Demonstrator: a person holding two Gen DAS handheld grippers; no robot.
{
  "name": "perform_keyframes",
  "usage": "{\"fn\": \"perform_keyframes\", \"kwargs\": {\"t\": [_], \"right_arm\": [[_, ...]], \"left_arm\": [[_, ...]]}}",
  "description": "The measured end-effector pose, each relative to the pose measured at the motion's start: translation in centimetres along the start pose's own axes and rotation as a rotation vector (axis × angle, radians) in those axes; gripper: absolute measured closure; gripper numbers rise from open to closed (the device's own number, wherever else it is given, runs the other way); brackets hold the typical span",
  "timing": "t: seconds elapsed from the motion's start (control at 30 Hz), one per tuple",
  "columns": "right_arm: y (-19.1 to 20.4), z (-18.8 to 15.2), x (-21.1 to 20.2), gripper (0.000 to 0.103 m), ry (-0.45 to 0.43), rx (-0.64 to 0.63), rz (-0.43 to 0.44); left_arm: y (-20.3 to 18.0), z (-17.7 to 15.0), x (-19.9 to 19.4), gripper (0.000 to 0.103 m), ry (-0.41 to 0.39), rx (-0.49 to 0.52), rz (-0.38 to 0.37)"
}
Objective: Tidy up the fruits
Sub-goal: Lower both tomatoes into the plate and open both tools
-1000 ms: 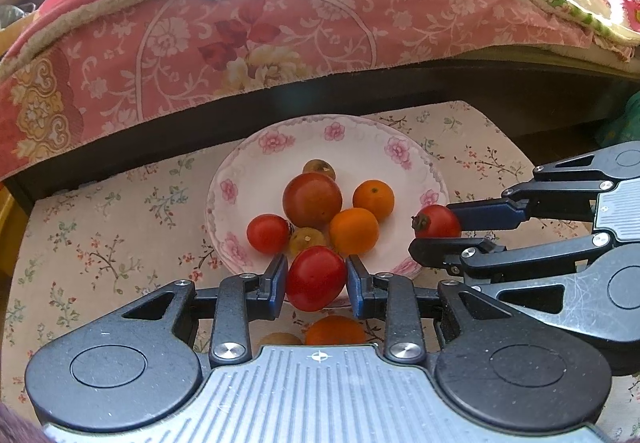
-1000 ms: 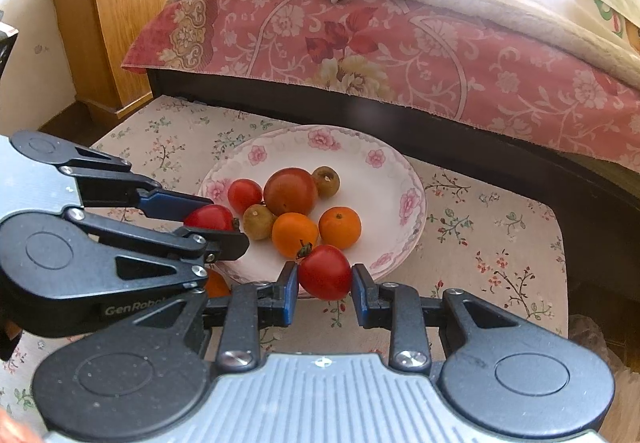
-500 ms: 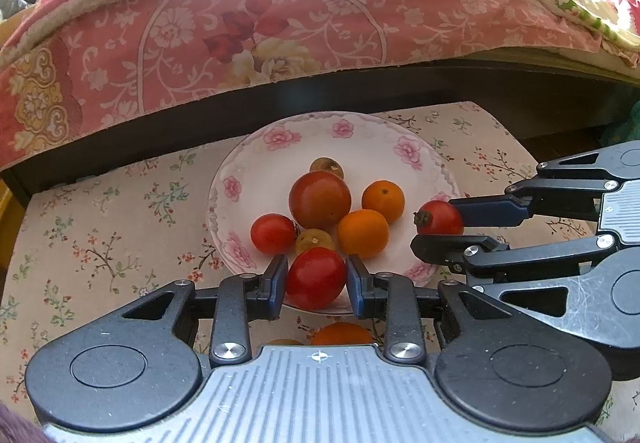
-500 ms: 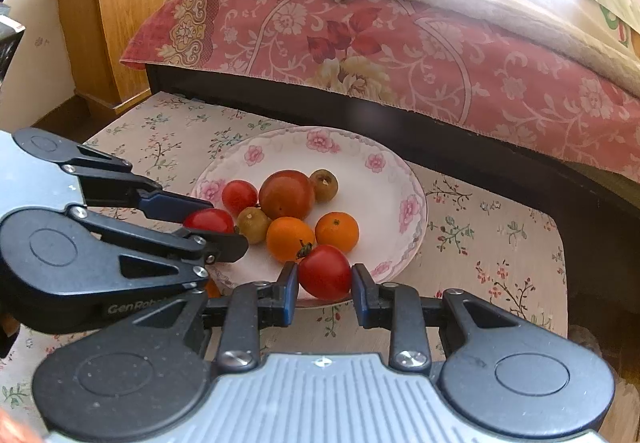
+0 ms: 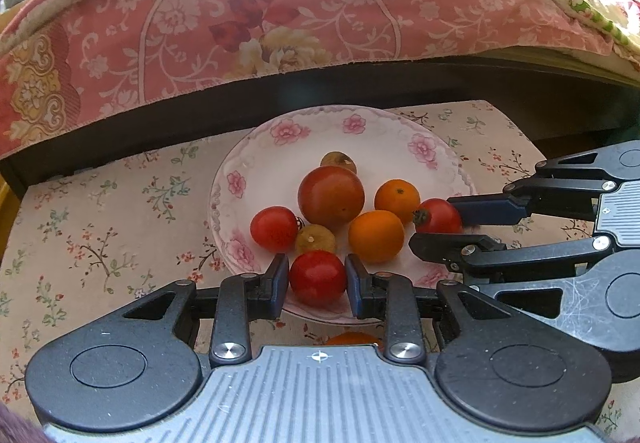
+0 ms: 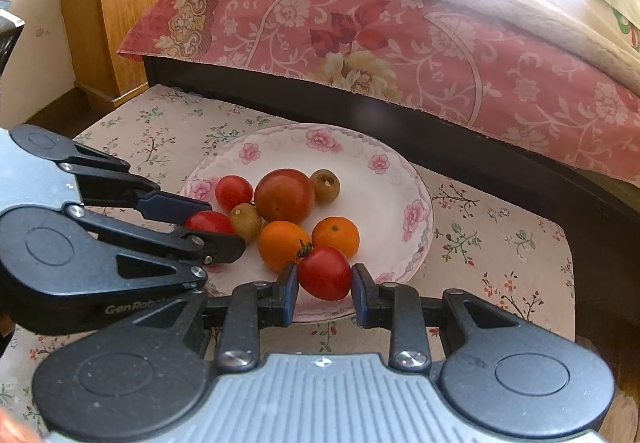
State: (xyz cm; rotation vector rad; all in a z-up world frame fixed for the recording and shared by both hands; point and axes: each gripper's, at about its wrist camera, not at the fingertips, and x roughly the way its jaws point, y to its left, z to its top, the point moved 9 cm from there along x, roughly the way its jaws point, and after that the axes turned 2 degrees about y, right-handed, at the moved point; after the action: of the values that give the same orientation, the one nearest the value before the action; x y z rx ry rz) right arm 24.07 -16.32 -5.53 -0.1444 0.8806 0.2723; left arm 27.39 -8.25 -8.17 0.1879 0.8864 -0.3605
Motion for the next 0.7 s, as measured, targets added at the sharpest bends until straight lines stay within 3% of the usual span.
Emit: {"fn": "perform_keyframes", "kwargs": {"t": [0.7], "right_arm": [[-1.1,0.8,1.0,0.068,0.003,0.015,-0.012]], "left_arm": [[0.9,0.4,0.7,0.06,-0.019,-0.023,0.008]]}}
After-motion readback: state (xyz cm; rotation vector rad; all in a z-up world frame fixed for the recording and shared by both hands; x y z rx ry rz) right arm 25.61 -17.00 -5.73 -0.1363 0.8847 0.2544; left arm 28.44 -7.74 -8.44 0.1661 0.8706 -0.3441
